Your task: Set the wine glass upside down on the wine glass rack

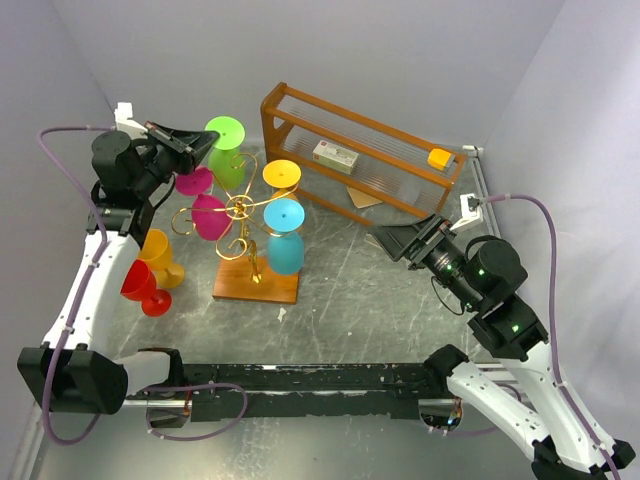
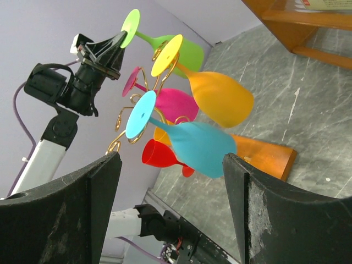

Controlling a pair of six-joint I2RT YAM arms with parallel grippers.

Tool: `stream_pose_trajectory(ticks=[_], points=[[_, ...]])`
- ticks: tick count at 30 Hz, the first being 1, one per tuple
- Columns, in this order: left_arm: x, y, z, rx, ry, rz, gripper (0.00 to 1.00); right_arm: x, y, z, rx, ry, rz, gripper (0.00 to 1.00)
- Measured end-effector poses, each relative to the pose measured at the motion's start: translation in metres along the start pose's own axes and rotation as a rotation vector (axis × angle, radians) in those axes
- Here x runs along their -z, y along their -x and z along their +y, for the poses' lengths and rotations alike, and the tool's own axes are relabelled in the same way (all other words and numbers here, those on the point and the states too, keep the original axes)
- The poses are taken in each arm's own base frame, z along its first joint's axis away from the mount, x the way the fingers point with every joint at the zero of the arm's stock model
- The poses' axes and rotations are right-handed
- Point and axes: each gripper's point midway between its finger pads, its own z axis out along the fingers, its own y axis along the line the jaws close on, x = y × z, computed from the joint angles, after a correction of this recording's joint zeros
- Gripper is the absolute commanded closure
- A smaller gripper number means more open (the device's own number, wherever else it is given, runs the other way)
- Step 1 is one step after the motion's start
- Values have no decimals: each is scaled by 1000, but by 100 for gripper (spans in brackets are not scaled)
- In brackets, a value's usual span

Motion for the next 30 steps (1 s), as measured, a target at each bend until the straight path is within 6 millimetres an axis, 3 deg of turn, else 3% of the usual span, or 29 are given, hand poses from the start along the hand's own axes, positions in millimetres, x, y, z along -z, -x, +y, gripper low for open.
stream_pose_trajectory(ticks=[6, 22, 30], points=[[2, -2, 15, 9, 43, -7, 93, 0, 0, 0, 0, -2, -1, 25], [13, -13, 30, 23, 71, 11, 93, -5, -3, -4, -9, -17, 11, 26], [23, -18, 19, 18, 48, 30, 93, -7, -6, -7, -15, -26, 20, 26]])
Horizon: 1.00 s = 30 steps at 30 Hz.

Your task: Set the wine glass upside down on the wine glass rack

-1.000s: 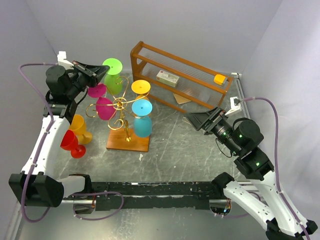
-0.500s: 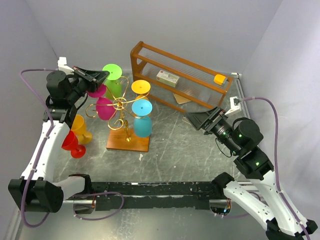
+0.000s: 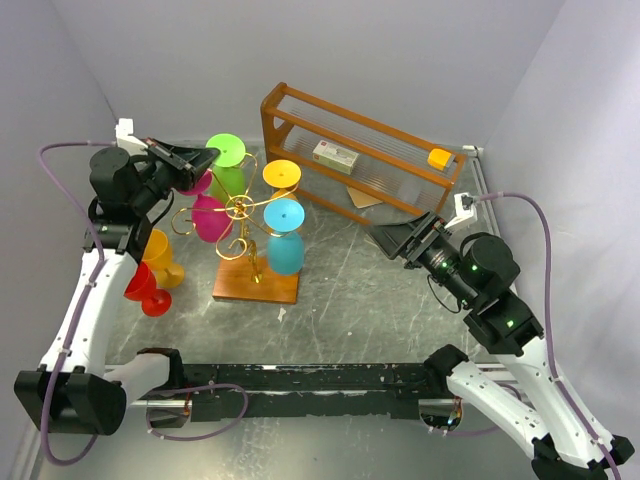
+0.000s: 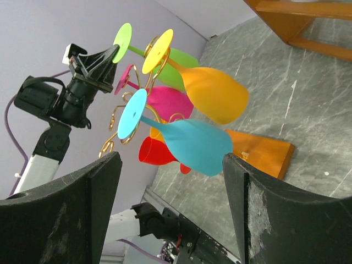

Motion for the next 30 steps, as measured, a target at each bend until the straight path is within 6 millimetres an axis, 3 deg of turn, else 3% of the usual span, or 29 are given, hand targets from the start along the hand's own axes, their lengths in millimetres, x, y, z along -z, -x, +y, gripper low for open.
stream_pose_trajectory(ticks=[22, 30], points=[[8, -28, -5, 52, -57, 128, 93, 1, -9, -11, -15, -30, 19, 26], [-2, -50, -2, 36, -54, 194, 93, 1, -9, -11, -18, -31, 20, 26]])
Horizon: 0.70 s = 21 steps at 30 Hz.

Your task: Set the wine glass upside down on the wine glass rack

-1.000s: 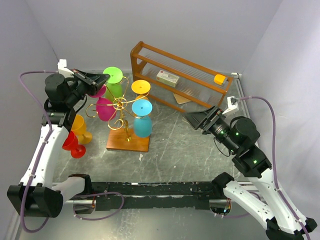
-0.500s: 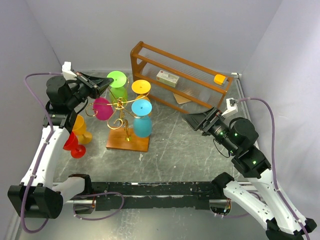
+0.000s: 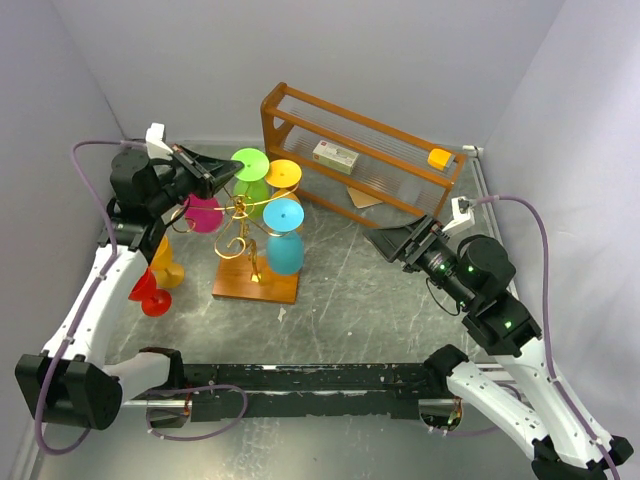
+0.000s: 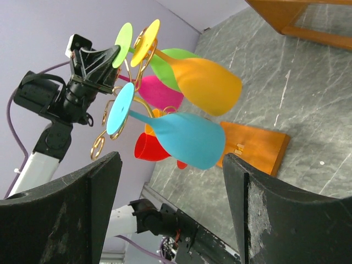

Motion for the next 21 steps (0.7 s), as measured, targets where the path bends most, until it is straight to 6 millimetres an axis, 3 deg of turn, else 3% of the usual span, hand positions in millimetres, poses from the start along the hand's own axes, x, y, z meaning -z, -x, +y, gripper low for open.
stream_pose_trajectory(ticks=[6, 13, 21], points=[[-9, 0, 0, -40, 27, -13, 93, -1, -2, -3, -4, -7, 5, 26], [-12, 5, -22, -116, 18, -72, 93, -1, -4, -5, -12, -10, 8, 26], [-24, 10, -14, -124, 59, -91, 93, -4, -9, -10, -20, -19, 21, 26]])
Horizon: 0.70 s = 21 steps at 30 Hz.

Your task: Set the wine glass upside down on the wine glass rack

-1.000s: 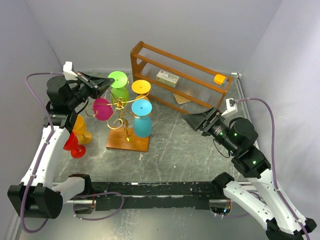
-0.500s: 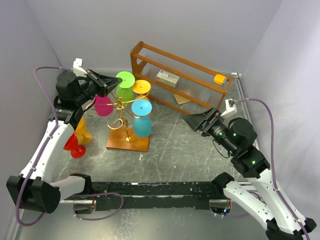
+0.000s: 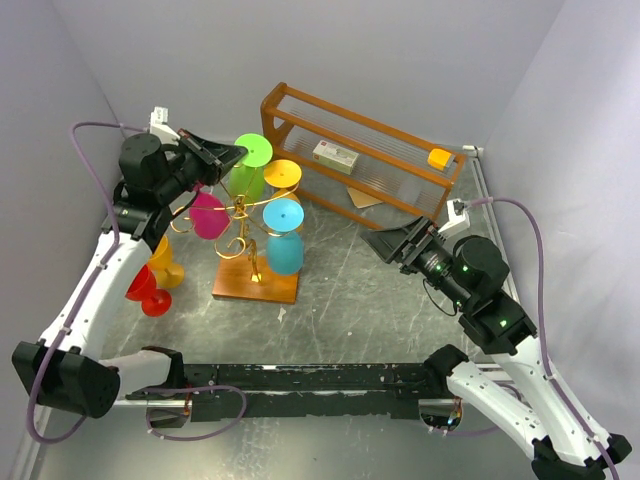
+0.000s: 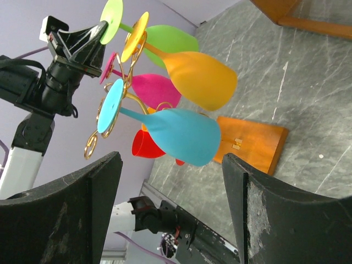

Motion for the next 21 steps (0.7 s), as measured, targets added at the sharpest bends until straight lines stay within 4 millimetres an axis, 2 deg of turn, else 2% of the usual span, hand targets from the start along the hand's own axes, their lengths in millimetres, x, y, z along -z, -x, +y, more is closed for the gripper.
stream_pose_trajectory(ticks=[11, 21], points=[[-17, 6, 3, -14, 32, -8, 93, 0, 1, 0, 0, 0, -3, 26], [-17, 15, 15, -45, 102, -60, 93, 2, 2, 1, 1, 3, -10, 26]])
